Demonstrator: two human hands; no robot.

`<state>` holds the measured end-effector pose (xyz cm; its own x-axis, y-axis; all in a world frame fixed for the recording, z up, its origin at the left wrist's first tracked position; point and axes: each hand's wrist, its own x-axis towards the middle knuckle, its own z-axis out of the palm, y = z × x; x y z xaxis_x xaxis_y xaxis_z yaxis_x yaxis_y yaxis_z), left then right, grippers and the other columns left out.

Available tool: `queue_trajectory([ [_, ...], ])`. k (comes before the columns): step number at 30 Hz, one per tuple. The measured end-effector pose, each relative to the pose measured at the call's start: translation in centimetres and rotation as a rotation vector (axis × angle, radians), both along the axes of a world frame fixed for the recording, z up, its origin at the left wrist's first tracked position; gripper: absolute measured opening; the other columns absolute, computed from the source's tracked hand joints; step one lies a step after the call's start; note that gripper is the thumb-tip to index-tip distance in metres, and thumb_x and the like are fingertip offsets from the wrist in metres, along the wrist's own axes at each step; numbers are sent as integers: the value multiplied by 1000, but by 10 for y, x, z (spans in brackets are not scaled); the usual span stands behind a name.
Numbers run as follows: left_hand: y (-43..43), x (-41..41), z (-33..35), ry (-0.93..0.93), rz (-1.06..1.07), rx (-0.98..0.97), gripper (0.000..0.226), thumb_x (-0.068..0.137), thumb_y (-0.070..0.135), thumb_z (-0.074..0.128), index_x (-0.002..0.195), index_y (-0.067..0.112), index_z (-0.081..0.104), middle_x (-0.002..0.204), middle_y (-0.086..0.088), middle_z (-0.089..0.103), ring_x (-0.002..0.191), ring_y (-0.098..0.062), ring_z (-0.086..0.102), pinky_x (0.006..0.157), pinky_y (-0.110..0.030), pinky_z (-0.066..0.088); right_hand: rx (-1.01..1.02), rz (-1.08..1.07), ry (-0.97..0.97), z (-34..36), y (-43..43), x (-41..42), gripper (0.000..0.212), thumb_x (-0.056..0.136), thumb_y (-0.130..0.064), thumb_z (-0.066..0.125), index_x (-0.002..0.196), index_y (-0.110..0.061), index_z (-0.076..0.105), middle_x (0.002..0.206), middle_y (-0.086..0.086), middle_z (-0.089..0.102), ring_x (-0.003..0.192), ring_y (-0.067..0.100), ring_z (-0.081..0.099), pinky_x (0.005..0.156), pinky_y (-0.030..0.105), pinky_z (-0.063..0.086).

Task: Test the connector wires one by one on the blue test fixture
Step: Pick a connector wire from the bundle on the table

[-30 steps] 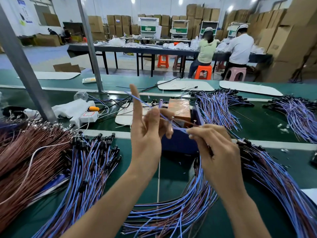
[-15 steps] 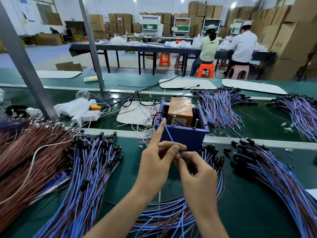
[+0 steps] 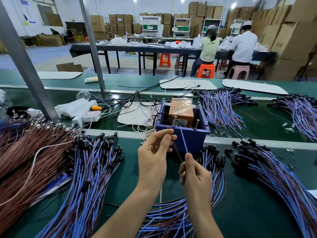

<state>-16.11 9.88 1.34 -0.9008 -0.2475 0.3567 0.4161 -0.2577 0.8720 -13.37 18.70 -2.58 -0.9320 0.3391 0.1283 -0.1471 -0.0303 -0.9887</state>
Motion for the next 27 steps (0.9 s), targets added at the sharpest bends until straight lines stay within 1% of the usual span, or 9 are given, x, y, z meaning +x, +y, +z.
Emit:
queue_trajectory([
  [3, 0, -9, -2, -45, -7, -13, 18, 91, 6, 59, 88, 22, 68, 80, 6, 72, 74, -6, 67, 67, -16, 52, -111, 2, -46, -8, 2, -6, 41, 96, -32, 51, 67, -16, 73, 62, 1, 66, 62, 7, 59, 63, 16, 48],
  [5, -2, -22, -4, -112, -20, -64, 14, 91, 4, 58, 90, 17, 63, 73, 4, 70, 62, -9, 64, 61, -17, 51, -186, -28, -76, -12, 6, -11, 30, 97, -21, 52, 80, -22, 76, 66, -2, 67, 67, 6, 61, 73, 21, 51],
  [6, -3, -29, -6, -149, -9, -109, 13, 91, 4, 59, 90, 17, 61, 72, 2, 69, 57, -9, 61, 58, -17, 50, -194, -63, -84, -13, 7, -13, 25, 97, -16, 52, 88, -26, 74, 65, -4, 67, 66, 4, 61, 74, 22, 51],
  [10, -5, -54, -12, -263, 35, -243, 16, 90, 5, 61, 81, 14, 52, 73, -3, 69, 44, -7, 53, 49, -16, 44, -155, -182, -65, -11, 12, -25, 25, 97, -12, 52, 109, -29, 65, 54, -11, 62, 56, -1, 57, 61, 13, 50],
  [13, -2, -64, -15, -324, 42, -299, 22, 89, 7, 63, 77, 16, 47, 72, -2, 70, 44, -7, 55, 47, -20, 39, -117, -202, -67, -11, 13, -35, 27, 97, -13, 53, 117, -28, 62, 50, -11, 59, 51, -1, 54, 53, 13, 47],
  [16, -1, -69, -17, -348, 48, -316, 23, 88, 7, 64, 76, 16, 47, 71, -2, 70, 44, -7, 57, 46, -22, 38, -103, -204, -71, -14, 13, -43, 28, 97, -14, 53, 122, -21, 63, 46, -13, 54, 48, 0, 49, 59, 23, 46],
  [20, 0, -73, -15, -376, 37, -302, 21, 89, 6, 63, 77, 15, 48, 70, -1, 69, 43, -4, 57, 39, -18, 39, -113, -198, -76, -13, 13, -50, 28, 98, -15, 52, 123, -19, 64, 46, -13, 53, 47, -1, 47, 53, 20, 44],
  [23, 0, -76, -14, -394, 41, -300, 20, 89, 6, 62, 78, 14, 48, 71, -2, 68, 43, -3, 57, 38, -18, 39, -133, -187, -78, -13, 13, -55, 28, 98, -14, 52, 123, -18, 63, 45, -14, 52, 47, 0, 47, 55, 24, 44],
  [27, 1, -79, -14, -418, 37, -285, 18, 90, 5, 61, 80, 13, 49, 73, -5, 67, 42, -3, 57, 38, -17, 39, -149, -183, -98, -14, 12, -59, 29, 98, -12, 51, 124, -13, 62, 43, -13, 50, 45, -1, 48, 56, 23, 44],
])
